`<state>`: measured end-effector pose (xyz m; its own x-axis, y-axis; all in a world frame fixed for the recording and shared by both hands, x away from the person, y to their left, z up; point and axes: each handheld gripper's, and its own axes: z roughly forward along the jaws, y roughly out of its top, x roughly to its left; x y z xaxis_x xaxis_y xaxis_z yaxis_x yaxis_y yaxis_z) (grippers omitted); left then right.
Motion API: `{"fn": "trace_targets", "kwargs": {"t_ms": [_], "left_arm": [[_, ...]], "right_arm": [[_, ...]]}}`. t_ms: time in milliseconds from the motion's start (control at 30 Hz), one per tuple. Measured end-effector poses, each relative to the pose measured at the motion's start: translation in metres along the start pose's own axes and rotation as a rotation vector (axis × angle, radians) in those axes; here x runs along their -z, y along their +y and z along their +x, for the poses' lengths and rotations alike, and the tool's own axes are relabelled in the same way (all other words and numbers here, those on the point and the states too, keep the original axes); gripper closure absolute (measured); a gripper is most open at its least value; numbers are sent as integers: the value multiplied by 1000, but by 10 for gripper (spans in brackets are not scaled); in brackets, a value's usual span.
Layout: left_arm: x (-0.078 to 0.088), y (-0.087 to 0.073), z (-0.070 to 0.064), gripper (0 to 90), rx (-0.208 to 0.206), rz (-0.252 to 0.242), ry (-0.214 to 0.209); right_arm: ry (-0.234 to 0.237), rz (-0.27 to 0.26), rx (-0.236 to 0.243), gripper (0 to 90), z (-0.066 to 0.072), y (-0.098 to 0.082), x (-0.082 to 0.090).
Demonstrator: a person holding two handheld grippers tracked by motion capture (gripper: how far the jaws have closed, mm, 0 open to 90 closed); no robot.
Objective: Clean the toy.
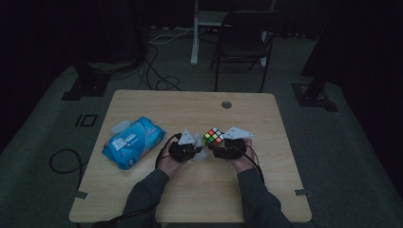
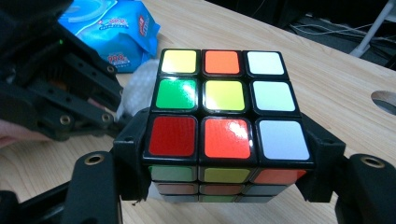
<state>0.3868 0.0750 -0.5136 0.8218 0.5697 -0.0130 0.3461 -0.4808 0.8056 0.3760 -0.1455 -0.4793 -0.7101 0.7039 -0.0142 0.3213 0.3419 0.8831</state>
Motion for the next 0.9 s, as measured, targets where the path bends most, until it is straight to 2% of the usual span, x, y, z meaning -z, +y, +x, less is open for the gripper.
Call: {"fn": "trace_targets", "kwargs": {"t_ms": [433,900], "left_arm": [[-5,-1,-8,868,-30,12,-15],[-15,1,-22,869,-73,25,-79]], "right_arm": [[10,-9,-5,341,2,5,-2],[22,-20,-6,341,5,9,-6]]}}
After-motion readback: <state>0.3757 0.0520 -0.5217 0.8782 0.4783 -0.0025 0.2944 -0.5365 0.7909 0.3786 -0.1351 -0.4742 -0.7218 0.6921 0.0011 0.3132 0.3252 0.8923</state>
